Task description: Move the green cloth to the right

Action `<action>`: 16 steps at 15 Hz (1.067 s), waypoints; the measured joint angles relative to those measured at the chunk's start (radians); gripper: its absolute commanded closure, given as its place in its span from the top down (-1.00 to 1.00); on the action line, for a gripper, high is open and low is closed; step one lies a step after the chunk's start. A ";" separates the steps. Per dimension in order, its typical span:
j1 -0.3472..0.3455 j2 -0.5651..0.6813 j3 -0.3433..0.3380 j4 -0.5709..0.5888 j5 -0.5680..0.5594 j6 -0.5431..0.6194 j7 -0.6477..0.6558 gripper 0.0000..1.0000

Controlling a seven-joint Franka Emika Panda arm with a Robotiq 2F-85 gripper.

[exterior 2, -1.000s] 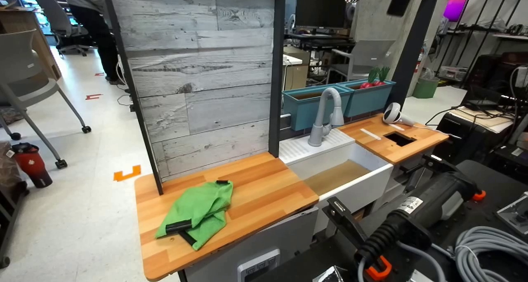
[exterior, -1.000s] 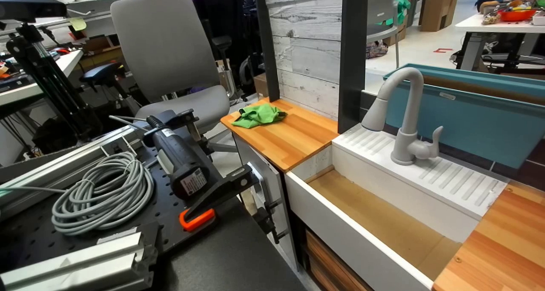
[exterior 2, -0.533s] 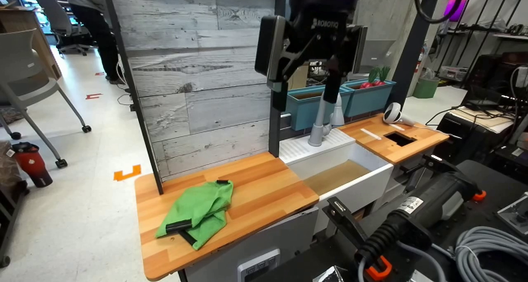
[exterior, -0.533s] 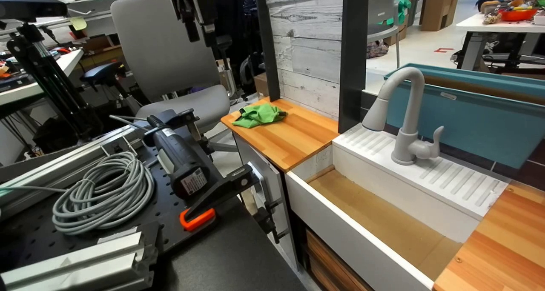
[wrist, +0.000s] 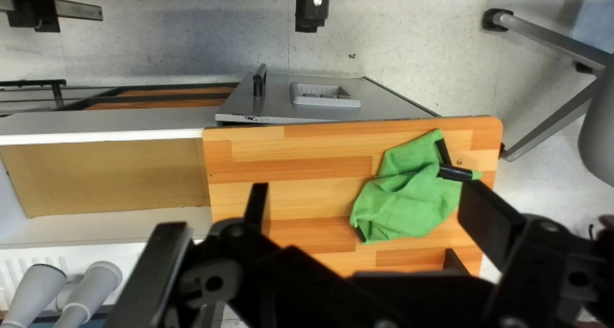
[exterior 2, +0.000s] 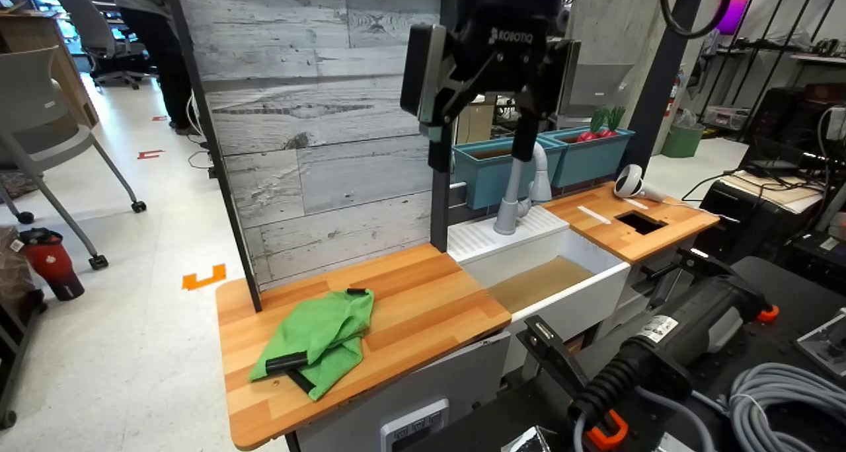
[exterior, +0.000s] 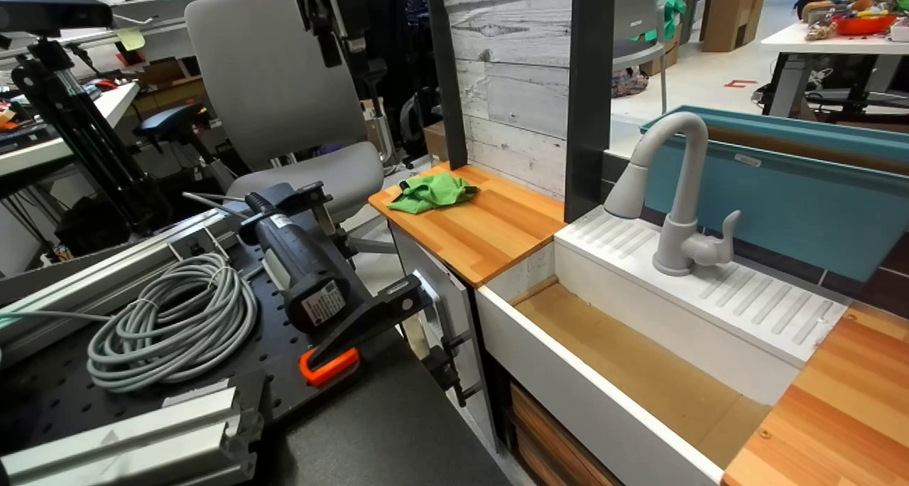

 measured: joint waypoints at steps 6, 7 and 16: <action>0.047 0.180 -0.006 0.102 -0.097 0.078 0.215 1.00; 0.067 0.221 -0.015 0.129 -0.123 0.084 0.254 1.00; 0.279 0.583 -0.140 0.445 -0.195 0.103 0.371 1.00</action>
